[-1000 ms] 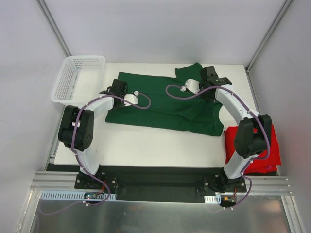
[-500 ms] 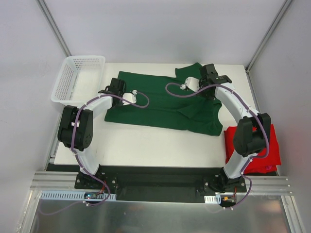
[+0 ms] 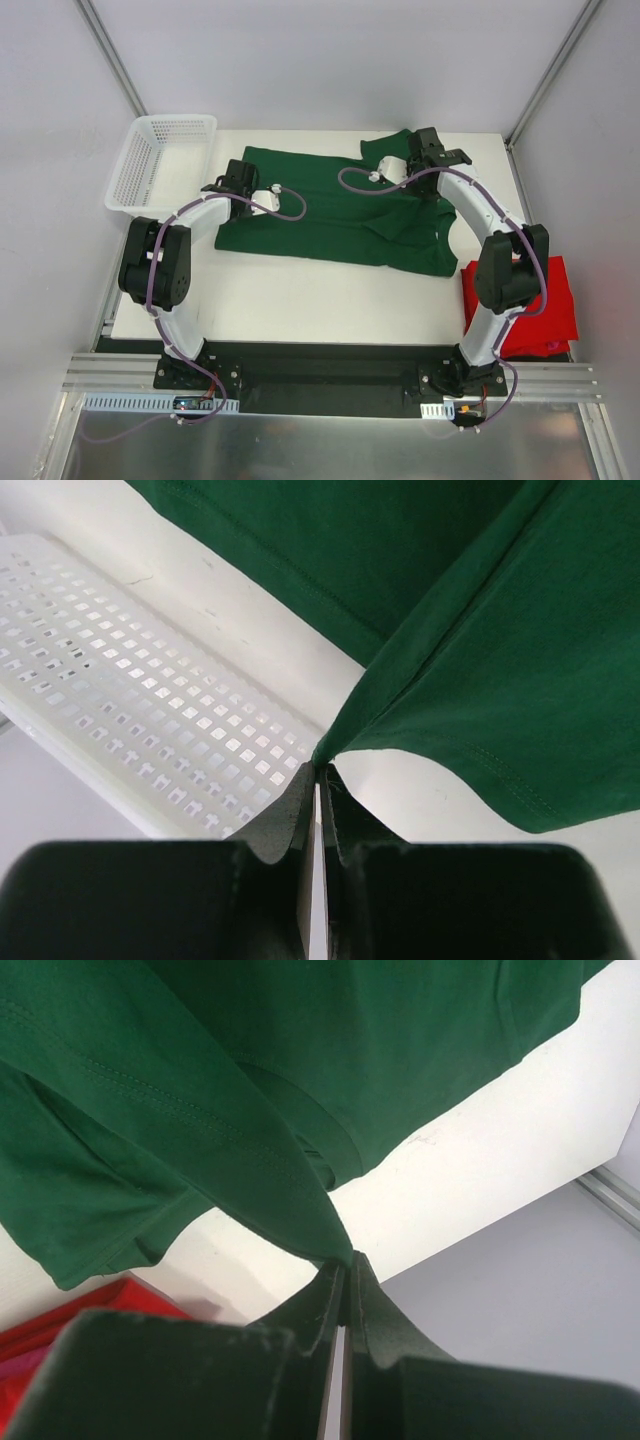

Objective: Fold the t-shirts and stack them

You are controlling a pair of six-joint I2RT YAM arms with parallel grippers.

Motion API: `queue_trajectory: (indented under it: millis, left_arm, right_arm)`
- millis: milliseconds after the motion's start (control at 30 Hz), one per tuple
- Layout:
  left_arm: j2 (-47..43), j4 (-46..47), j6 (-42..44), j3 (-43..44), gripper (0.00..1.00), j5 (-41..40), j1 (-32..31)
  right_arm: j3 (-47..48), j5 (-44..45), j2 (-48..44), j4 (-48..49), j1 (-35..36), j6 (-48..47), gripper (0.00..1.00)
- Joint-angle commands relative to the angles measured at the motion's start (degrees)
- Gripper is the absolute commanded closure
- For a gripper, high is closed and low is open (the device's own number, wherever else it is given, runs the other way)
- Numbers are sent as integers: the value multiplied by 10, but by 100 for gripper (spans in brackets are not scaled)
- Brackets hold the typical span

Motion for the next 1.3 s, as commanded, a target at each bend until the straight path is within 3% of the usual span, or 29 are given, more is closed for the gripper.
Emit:
queue_trajectory:
  millis: [0,733,833,867,933,967,1000,1033,1100,1200,1267]
  left_arm:
    - [-2,-3,2,-1,100,-15,7]
    - [35,-4,3,26,100,-17,8]
    - [40,-3,2,31,85,-21,8]
    - [42,-3,2,33,75,-24,8]
    - [42,-3,0,37,42,-30,8]
    - [40,-3,-1,37,32,-34,8]
    - [39,-3,-2,36,15,-37,8]
    - [34,-3,-5,36,1,-40,9]
    - [28,-3,-11,32,1,-47,8]
    - [0,-3,-22,9,1,-55,-1]
    - [-29,-3,-28,-7,1,-54,-15]
  right_arm:
    - [33,10,3,-16,0,-9,99]
    - [51,35,39,-12,0,-10,99]
    - [51,35,41,-5,0,-5,98]
    - [50,35,41,-2,0,0,94]
    - [46,31,37,12,0,9,80]
    - [39,29,29,20,0,15,77]
    - [26,25,24,28,-1,27,71]
    - [15,23,18,53,0,38,48]
    - [-25,21,-11,84,1,65,18]
    - [-96,18,-81,186,0,105,6]
    - [-119,-10,-130,194,0,128,1]
